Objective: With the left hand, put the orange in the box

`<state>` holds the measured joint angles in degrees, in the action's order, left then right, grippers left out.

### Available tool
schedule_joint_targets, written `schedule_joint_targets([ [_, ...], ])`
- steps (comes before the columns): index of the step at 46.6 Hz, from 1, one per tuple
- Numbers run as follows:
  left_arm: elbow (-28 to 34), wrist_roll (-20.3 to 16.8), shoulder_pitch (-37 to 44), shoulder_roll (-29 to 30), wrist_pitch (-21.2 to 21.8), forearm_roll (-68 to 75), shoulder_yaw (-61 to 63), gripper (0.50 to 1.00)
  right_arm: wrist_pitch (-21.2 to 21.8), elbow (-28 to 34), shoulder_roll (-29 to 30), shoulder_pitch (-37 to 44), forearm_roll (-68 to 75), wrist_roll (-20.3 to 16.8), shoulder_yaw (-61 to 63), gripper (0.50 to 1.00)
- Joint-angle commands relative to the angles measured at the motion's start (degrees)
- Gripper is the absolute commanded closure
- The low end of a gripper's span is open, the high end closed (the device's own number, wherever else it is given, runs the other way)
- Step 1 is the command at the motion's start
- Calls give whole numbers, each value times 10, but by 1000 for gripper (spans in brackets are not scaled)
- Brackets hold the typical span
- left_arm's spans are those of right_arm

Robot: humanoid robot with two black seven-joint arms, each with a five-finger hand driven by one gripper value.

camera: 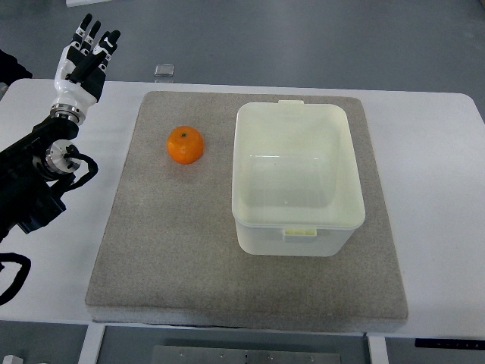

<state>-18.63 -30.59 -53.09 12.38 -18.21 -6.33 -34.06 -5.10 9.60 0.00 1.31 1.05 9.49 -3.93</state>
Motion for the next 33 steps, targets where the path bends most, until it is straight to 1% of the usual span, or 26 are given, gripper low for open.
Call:
schedule_joint_targets([
  [1, -1, 0, 2, -2, -1, 0, 0, 508, 0, 0, 0, 0, -1, 0, 0, 568],
  [12, -6, 0, 3, -1, -10, -1, 0, 508, 0, 1, 0, 0, 0, 0, 1, 568],
  [20, -5, 1, 1, -3, -2, -1, 0, 508, 0, 1, 0, 0, 0, 0, 0, 568],
  [33, -6, 1, -1, -3, -9, 0, 4, 508, 0, 0, 0, 0, -1, 0, 1, 568],
])
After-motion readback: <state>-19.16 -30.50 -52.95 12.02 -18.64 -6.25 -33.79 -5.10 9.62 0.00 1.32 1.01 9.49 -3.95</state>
